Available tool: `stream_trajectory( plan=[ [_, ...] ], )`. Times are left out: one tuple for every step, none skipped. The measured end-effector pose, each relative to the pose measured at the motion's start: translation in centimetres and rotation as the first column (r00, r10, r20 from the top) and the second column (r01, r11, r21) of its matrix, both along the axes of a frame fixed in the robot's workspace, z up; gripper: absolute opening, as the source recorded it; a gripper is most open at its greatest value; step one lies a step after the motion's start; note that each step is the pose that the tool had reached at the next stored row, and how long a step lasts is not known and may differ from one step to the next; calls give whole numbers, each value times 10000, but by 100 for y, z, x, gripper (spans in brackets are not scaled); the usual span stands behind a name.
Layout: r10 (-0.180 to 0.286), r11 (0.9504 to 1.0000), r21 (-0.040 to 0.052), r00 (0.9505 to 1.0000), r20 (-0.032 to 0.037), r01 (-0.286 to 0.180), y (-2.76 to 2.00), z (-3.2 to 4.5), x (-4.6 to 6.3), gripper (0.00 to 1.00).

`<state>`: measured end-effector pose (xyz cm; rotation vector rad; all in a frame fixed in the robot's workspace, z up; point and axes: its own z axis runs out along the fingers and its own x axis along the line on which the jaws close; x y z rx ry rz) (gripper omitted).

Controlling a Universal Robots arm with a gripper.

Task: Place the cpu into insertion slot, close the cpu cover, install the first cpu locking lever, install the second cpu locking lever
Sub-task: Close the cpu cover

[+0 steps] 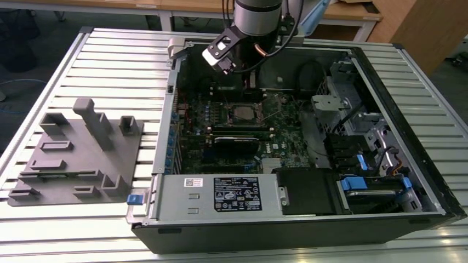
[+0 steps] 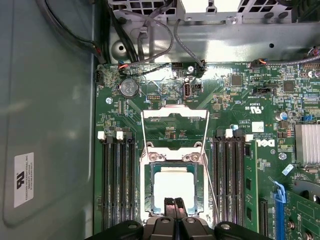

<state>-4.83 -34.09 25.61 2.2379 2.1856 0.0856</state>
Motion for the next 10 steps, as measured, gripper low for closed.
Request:
stream_trajectory(
  plan=[
    [0, 10000, 0, 10000, 0, 0, 0, 1, 0, 11],
    [0, 10000, -5, 10000, -3, 0, -1, 8, 0, 11],
    [0, 10000, -4, 10000, -2, 0, 0, 16, 0, 11],
    [0, 10000, -1, 10000, 0, 0, 0, 24, 0, 11],
    [-1, 10000, 0, 10000, 0, 1, 0, 33, 0, 11],
    [0, 10000, -1, 10000, -1, 0, 0, 43, 0, 11],
    [0, 10000, -1, 10000, 0, 0, 0, 53, 0, 11],
    [0, 10000, -1, 10000, 0, 0, 0, 63, 0, 11],
    [0, 10000, -1, 10000, 0, 0, 0, 72, 0, 11],
    [0, 10000, 1, 10000, 1, 0, 0, 74, 0, 11]
  ],
)
